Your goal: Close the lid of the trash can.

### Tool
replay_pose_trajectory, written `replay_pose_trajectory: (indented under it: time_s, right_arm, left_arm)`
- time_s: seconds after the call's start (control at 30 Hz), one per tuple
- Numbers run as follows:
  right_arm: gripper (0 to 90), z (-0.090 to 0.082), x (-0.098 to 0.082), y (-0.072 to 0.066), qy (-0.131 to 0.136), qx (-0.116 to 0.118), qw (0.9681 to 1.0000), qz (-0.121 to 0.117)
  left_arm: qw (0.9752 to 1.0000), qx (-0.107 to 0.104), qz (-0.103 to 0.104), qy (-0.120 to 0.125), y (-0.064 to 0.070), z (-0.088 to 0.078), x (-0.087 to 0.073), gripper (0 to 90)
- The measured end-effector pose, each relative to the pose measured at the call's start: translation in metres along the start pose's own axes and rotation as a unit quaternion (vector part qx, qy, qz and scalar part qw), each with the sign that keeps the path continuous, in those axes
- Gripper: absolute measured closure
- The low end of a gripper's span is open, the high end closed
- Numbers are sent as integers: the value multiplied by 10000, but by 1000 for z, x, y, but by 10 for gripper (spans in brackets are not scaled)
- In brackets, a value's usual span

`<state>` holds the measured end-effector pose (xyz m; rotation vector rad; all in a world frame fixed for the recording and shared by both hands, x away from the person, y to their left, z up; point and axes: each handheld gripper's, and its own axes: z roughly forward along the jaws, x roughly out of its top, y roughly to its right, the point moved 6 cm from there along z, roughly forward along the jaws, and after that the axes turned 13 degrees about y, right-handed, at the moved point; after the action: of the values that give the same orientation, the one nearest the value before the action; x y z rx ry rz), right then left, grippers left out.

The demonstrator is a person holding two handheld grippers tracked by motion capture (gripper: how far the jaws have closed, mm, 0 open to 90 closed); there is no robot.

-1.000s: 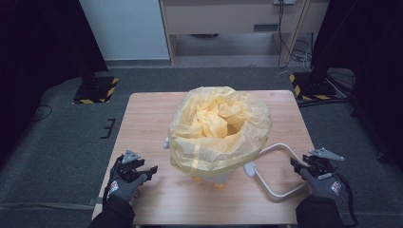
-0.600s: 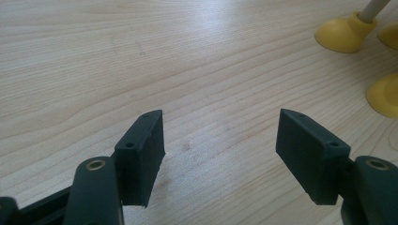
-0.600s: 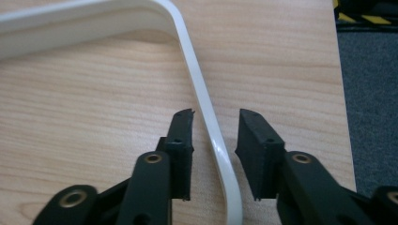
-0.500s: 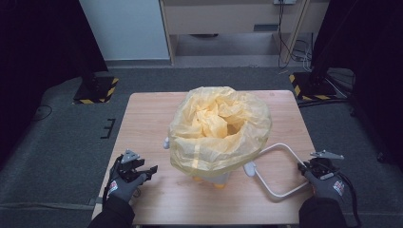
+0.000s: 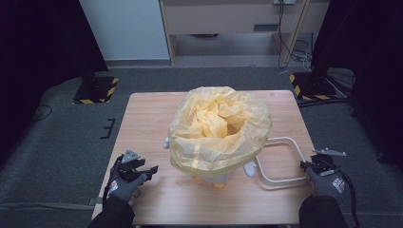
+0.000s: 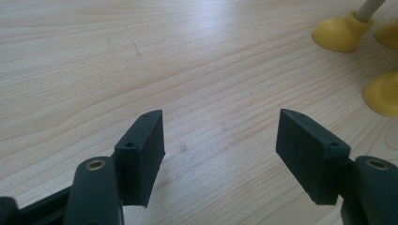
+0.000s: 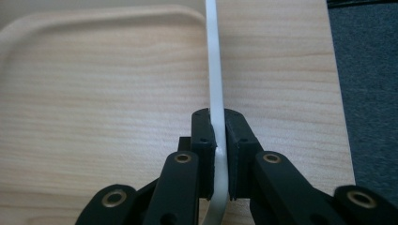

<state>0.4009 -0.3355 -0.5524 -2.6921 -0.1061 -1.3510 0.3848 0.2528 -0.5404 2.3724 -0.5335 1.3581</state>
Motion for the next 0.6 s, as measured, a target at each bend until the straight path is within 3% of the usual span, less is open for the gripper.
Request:
replay_pose_trajectory:
  time_s: [0.1, 0.33, 0.6]
  right_arm:
    - [840, -4, 5, -2, 185, 54, 9995, 255]
    - [839, -10, 28, -8, 757, 77, 9959, 492]
    - [838, -12, 45, -16, 1123, -4, 9923, 522]
  left_arm:
    - [10000, 11, 15, -7, 0, 0, 0, 323]
    - [10000, -6, 85, 14, 2, 0, 2, 324]
    - [9999, -34, 113, -4, 3, 1, 2, 324]
